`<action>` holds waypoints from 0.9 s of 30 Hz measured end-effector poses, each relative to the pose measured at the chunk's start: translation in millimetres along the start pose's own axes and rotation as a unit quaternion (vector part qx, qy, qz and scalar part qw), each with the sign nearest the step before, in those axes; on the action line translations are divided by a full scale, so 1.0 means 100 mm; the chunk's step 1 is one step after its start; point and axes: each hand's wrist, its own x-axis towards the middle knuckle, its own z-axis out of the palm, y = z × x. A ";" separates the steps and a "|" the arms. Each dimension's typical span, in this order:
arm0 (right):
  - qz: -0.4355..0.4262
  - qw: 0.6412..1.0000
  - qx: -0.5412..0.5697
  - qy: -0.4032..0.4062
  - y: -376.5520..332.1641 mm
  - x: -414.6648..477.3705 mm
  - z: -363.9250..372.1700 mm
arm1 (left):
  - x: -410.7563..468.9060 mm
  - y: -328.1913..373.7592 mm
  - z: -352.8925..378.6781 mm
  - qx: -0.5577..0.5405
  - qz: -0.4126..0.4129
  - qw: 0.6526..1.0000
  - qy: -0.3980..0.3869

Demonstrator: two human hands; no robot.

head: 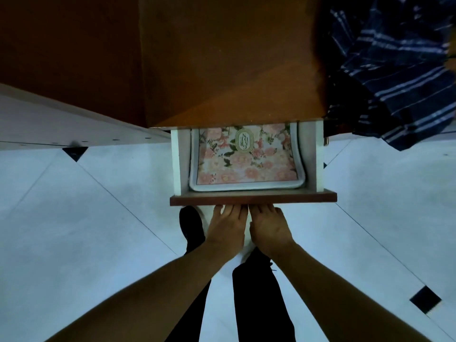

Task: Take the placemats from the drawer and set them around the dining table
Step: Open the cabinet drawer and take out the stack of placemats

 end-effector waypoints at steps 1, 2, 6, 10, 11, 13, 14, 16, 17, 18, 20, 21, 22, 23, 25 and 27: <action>0.005 1.000 0.001 -0.010 0.00 -0.07 0.05 | -0.07 0.04 0.02 0.005 -0.008 1.000 -0.026; 0.008 1.000 0.006 -0.017 0.00 -0.13 0.08 | -0.13 0.06 0.03 0.011 -0.018 0.999 -0.049; 0.016 0.997 0.043 -0.059 -0.05 -0.26 -0.06 | -0.27 0.09 -0.01 -0.050 -0.039 0.994 -0.089; 0.074 0.968 0.224 -0.082 -0.08 -0.35 -0.61 | -0.44 0.03 -0.36 -0.170 -0.071 0.983 0.003; 0.090 0.960 0.261 -0.052 -0.05 -0.37 -0.76 | -0.47 -0.01 -0.49 -0.205 -0.089 0.974 0.045; 0.115 0.945 0.305 0.015 0.03 -0.35 -1.01 | -0.45 -0.13 -0.69 -0.273 -0.141 0.946 0.108; 0.128 0.938 0.320 0.044 0.07 -0.30 -1.12 | -0.39 -0.21 -0.75 -0.291 -0.175 0.932 0.124; 0.170 0.917 0.352 0.078 0.16 -0.14 -1.25 | -0.21 -0.35 -0.79 -0.300 -0.256 0.912 0.113; 0.200 0.907 0.364 0.071 0.20 -0.03 -1.26 | -0.12 -0.41 -0.80 -0.315 -0.305 0.895 0.080; 0.228 0.898 0.371 0.061 0.23 0.07 -1.25 | -0.03 -0.44 -0.79 -0.333 -0.352 0.874 0.041; 0.269 0.884 0.381 0.026 0.30 0.26 -1.15 | 0.11 -0.46 -0.78 -0.352 -0.400 0.846 -0.010; 0.288 0.876 0.387 0.007 0.32 0.33 -1.12 | 0.17 -0.46 -0.79 -0.363 -0.410 0.836 -0.021; 0.305 0.867 0.394 -0.012 0.35 0.38 -1.09 | 0.22 -0.45 -0.78 -0.376 -0.419 0.826 -0.024; 0.324 0.857 0.399 -0.027 0.36 0.41 -1.10 | 0.27 -0.45 -0.79 -0.387 -0.428 0.816 -0.025; 0.351 0.843 0.403 -0.054 0.40 0.48 -1.06 | 0.36 -0.45 -0.80 -0.405 -0.442 0.800 -0.027; 0.362 0.838 0.403 -0.069 0.47 0.60 -0.96 | 0.42 -0.47 -0.82 -0.407 -0.452 0.793 -0.032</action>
